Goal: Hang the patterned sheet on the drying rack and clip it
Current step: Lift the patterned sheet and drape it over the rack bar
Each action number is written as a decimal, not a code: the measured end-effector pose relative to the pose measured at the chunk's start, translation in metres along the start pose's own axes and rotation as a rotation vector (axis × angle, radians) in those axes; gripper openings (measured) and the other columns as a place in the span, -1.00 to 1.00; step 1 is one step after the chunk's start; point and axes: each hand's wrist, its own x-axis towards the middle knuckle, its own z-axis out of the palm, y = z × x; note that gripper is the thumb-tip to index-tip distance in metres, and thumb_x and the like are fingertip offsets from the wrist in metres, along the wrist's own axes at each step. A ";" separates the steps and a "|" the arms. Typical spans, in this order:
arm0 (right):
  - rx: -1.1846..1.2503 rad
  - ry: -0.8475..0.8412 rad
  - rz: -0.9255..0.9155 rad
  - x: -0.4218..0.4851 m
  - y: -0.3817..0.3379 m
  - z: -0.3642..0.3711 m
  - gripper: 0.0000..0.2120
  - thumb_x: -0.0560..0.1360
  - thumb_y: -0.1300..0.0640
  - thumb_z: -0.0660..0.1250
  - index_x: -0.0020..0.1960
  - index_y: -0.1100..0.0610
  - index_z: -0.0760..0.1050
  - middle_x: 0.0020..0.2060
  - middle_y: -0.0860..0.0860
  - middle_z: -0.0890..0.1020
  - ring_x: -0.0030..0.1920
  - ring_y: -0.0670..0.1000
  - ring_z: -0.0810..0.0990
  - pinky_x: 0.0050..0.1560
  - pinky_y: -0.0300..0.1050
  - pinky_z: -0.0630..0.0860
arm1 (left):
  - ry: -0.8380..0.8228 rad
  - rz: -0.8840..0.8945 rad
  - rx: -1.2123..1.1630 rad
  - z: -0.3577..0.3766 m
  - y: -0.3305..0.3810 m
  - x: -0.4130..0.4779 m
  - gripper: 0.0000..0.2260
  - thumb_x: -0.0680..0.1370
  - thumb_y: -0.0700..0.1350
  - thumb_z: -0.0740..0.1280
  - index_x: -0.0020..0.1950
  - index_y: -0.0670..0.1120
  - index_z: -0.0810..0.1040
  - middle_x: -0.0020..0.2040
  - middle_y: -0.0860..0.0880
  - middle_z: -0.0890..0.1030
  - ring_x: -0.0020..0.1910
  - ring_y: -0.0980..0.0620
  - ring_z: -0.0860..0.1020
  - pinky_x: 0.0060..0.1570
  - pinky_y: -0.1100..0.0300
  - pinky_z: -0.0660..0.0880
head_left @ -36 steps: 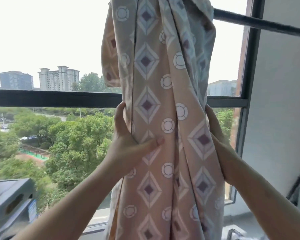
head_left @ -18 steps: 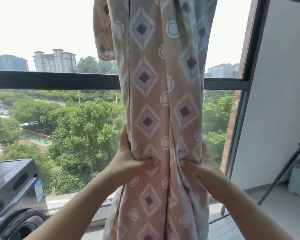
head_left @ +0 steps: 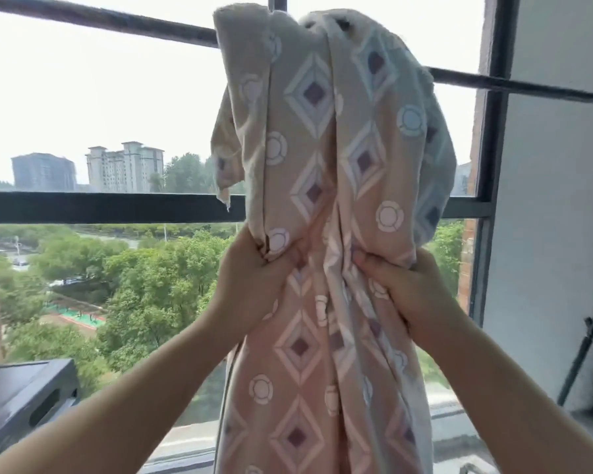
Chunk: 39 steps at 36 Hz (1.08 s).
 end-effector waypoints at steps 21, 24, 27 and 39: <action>-0.095 -0.110 -0.411 0.130 -0.145 0.055 -0.89 0.46 0.23 0.37 -0.07 0.04 0.57 -0.16 -0.01 0.69 -0.11 -0.05 0.66 -0.02 -0.15 0.57 | 0.013 0.502 0.470 -0.060 0.130 0.164 -0.60 0.49 0.21 0.25 0.04 -0.11 0.54 -0.09 -0.04 0.64 -0.06 -0.04 0.58 0.03 0.03 0.49; -0.160 -0.114 -0.492 0.141 -0.155 0.062 -0.87 0.48 0.21 0.36 -0.07 -0.02 0.53 -0.18 -0.10 0.64 -0.15 -0.16 0.61 -0.15 -0.36 0.52 | 0.063 0.482 0.627 -0.069 0.135 0.182 -0.49 0.43 0.32 0.08 0.06 -0.05 0.49 -0.09 -0.04 0.63 -0.07 -0.07 0.56 0.09 -0.04 0.46; -0.239 -0.107 -0.495 0.153 -0.159 0.067 -0.81 0.49 0.16 0.35 0.10 0.04 0.52 -0.12 -0.08 0.63 -0.11 -0.16 0.59 -0.18 -0.39 0.51 | 0.075 0.397 0.842 -0.076 0.138 0.195 -0.62 0.55 0.25 0.06 -0.03 -0.05 0.41 -0.29 0.05 0.50 -0.15 -0.04 0.50 0.30 -0.13 0.28; -0.502 -0.046 -0.458 0.184 -0.155 0.092 -0.96 0.52 0.04 0.28 -0.10 -0.01 0.46 -0.12 -0.02 0.58 -0.04 0.02 0.54 0.03 -0.14 0.41 | 0.092 0.262 1.019 -0.090 0.131 0.228 -0.54 0.59 0.20 -0.03 0.34 -0.07 0.25 -0.03 -0.09 0.58 -0.08 -0.12 0.53 -0.12 0.10 0.44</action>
